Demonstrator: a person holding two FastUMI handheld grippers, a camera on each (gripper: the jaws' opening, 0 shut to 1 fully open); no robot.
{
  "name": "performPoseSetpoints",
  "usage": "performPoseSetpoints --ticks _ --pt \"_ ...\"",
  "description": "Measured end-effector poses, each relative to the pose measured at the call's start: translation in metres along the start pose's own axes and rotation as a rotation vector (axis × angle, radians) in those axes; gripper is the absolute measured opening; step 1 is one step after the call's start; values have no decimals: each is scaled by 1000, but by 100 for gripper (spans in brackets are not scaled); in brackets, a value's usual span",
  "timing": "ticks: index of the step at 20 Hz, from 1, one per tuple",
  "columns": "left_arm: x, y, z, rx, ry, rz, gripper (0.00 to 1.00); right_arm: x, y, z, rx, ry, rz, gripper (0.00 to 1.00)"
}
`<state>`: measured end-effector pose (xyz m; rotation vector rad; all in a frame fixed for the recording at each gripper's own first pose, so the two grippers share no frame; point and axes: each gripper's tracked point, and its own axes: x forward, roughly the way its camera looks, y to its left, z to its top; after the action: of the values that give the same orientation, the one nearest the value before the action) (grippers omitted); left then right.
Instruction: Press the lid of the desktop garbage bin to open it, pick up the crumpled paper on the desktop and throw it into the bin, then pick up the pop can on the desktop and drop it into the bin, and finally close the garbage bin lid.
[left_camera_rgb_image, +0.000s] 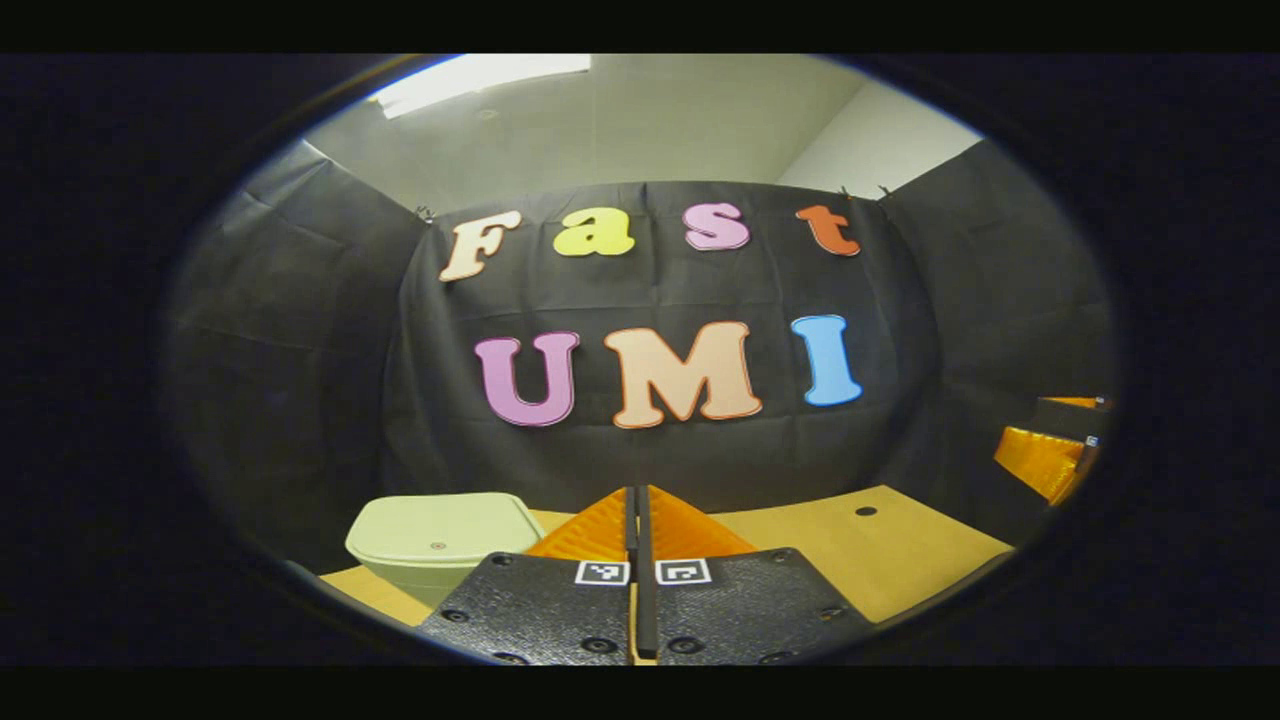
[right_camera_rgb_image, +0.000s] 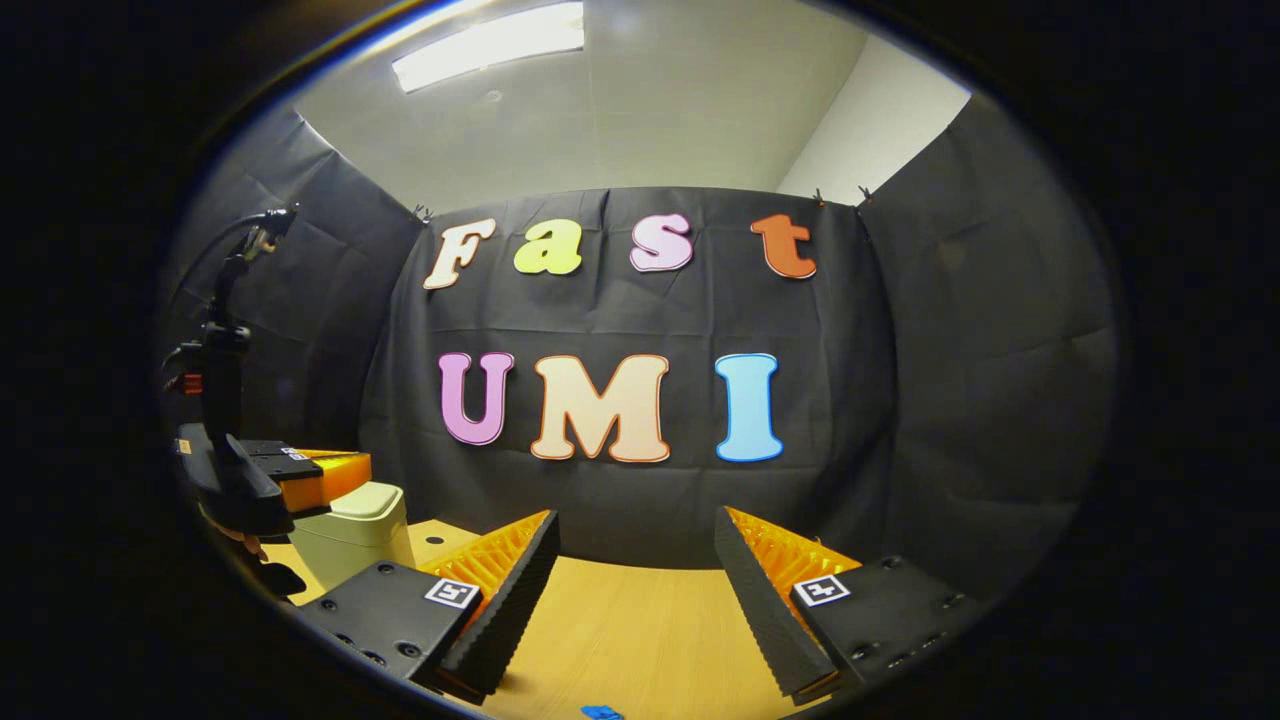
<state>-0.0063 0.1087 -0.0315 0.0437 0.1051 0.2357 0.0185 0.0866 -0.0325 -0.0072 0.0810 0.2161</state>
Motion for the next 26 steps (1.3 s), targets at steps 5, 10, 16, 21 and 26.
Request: performPoseSetpoints --ticks 5,10,16,21,26 --pt "3 43 -15 24 32 81 0 7 21 -3 -5 15 32 98" --pt "10 88 -40 31 80 160 0 14 41 -11 -18 40 53 100" --pt "18 128 -73 17 150 226 0 18 53 -17 -19 66 53 98" --pt "26 146 -99 22 191 249 0 23 62 -24 -35 85 53 100" --pt "24 149 -109 -15 198 275 0 28 71 -27 -47 100 67 98"
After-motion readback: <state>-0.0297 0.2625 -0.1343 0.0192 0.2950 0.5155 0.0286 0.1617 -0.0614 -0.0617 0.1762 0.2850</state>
